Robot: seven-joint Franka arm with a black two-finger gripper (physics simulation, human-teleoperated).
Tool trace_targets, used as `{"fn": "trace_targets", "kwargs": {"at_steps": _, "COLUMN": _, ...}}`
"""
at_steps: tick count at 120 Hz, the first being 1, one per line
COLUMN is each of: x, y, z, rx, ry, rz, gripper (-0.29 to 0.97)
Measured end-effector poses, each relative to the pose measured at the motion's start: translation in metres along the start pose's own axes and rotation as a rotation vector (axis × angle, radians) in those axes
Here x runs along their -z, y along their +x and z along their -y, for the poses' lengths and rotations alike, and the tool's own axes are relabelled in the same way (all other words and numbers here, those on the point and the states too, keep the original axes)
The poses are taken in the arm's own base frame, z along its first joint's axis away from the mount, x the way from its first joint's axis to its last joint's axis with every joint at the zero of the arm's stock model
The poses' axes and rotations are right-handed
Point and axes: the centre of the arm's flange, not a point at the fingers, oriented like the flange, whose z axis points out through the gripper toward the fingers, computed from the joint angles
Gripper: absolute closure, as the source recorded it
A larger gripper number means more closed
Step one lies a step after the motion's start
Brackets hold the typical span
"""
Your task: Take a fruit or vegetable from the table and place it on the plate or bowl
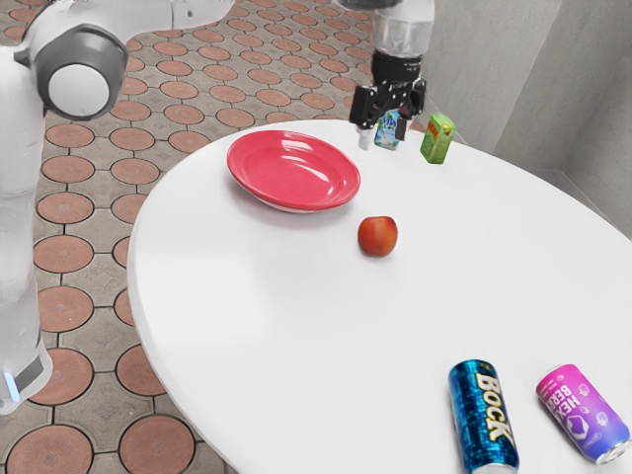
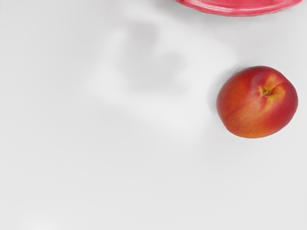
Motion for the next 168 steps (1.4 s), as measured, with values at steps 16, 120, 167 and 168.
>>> {"fn": "trace_targets", "kwargs": {"at_steps": 16, "x": -0.047, "y": 0.017, "z": -0.04, "rx": 0.122, "ry": 0.075, "rz": 0.033, "gripper": 0.0}}
{"fn": "trace_targets", "kwargs": {"at_steps": 120, "x": -0.114, "y": 0.165, "z": -0.062, "rx": 0.479, "ry": 0.095, "rz": 0.138, "gripper": 0.0}}
{"fn": "trace_targets", "kwargs": {"at_steps": 167, "x": -0.164, "y": 0.114, "z": -0.104, "rx": 0.349, "ry": 0.045, "rz": 0.156, "gripper": 0.0}}
{"fn": "trace_targets", "kwargs": {"at_steps": 168, "x": -0.164, "y": 0.115, "z": -0.104, "rx": 0.349, "ry": 0.043, "rz": 0.157, "gripper": 0.0}}
